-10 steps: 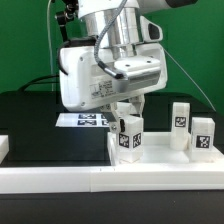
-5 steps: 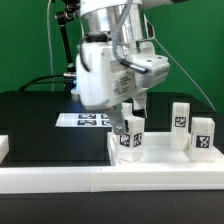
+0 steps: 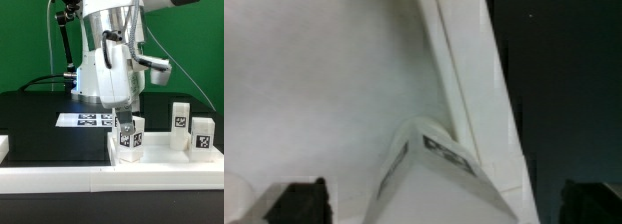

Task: Assemble square table

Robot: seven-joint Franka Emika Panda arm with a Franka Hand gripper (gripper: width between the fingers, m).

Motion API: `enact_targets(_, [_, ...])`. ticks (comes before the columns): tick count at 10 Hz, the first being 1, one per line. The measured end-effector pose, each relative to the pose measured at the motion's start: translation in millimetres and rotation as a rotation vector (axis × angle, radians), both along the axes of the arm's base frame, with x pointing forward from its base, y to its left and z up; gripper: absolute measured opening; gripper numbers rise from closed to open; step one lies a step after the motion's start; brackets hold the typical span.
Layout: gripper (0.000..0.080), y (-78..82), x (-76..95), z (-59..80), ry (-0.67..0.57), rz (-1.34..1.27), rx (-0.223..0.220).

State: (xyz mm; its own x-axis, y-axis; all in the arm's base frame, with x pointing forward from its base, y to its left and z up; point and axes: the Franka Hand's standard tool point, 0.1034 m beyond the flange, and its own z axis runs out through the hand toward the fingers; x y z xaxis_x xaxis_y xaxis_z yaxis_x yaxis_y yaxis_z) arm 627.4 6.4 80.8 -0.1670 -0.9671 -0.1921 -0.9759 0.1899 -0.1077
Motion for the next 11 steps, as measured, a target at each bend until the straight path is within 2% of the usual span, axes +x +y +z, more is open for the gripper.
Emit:
enact_targets(1, [0.0649,-0.1,-0.8,-0.8,-0.003,0.064,-0.012])
enact_targets(3, [0.0649,-2.0,-4.5,-3.1,0.036,0.341,-0.086])
enact_targets(5, [0.0649,-1.4,-4.0,-2.8,0.050,0.555,-0.125])
enact_targets(10, [0.0649,-1.1,-0.5,0.2,0.017,0.896,-0.157])
enact_targets(11, [0.0649,-4.4,0.8,1.6,0.000,1.036,-0.166])
